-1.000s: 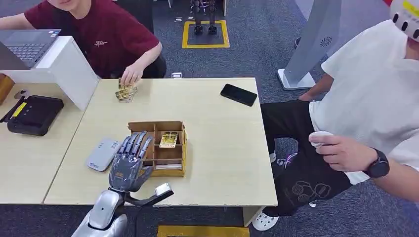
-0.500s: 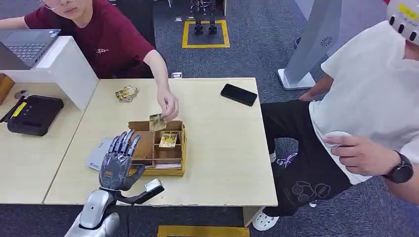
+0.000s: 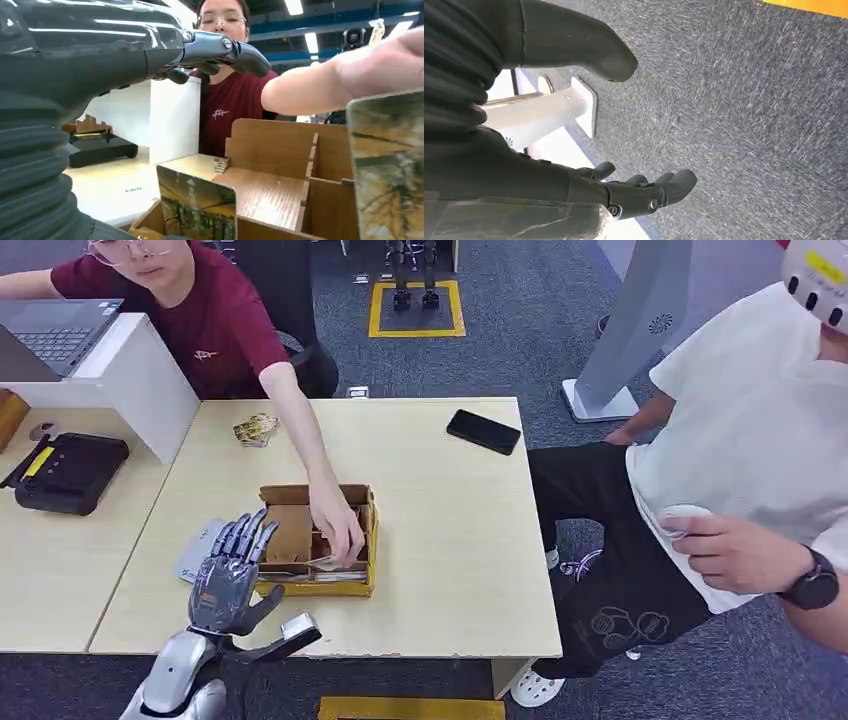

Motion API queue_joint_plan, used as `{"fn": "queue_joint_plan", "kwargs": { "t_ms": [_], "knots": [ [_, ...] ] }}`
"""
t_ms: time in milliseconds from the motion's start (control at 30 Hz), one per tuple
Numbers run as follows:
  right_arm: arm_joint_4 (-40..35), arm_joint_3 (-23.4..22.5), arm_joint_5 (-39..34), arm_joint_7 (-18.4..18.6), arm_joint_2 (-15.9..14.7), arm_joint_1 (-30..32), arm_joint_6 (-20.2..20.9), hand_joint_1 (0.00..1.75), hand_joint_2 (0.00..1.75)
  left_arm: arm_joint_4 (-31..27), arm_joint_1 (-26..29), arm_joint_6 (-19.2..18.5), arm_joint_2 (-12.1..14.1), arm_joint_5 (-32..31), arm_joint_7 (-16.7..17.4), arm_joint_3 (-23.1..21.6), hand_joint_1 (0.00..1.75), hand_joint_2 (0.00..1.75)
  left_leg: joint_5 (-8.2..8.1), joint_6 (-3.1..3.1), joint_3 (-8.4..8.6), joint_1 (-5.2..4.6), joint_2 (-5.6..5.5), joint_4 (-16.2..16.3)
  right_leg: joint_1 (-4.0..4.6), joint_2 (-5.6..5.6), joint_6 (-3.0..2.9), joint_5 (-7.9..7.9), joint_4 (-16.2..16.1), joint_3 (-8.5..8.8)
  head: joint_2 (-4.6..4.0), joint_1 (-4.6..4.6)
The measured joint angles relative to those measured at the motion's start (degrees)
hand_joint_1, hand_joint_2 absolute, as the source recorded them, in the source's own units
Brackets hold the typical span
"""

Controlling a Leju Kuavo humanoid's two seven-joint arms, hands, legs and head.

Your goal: Pass the card to the sensor for recognition and then transmit it.

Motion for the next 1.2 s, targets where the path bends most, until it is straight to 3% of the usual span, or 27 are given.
{"fn": "queue_joint_plan", "kwargs": {
  "t_ms": [100,133,167,1200],
  "knots": [
    [0.0,-0.1,0.1,-0.1,0.0,0.0,0.0,0.00,1.75,-0.3,0.3,-0.2,0.1,0.0,0.0,0.0,0.00,1.75,0.00,0.00,0.00,0.00,0.00,0.0,0.00,0.00,0.00,0.00,0.0,0.00,0.00,0.00],
    [0.0,-0.1,0.2,-0.2,0.0,0.0,0.0,0.00,1.75,-0.4,0.4,-0.5,0.1,-0.1,0.0,0.0,1.68,1.75,0.00,0.00,0.00,0.00,0.00,0.0,0.00,0.00,0.00,0.00,0.0,0.00,0.00,0.00],
    [0.0,-0.1,0.2,-0.2,0.0,0.0,0.0,0.00,1.75,-0.4,0.4,-0.8,0.2,-0.1,0.0,0.0,1.73,1.75,0.00,0.00,0.00,0.00,0.00,0.0,0.00,0.00,0.00,0.00,0.0,0.00,0.00,0.00],
    [-0.4,-1.3,0.5,-1.7,0.0,0.0,-0.2,0.00,1.75,-0.3,1.0,-3.3,0.6,2.5,-1.7,0.0,1.75,1.75,0.00,0.00,-0.01,0.00,-0.01,0.0,0.00,-0.01,0.00,0.00,0.0,0.00,0.00,0.00]
  ]
}}
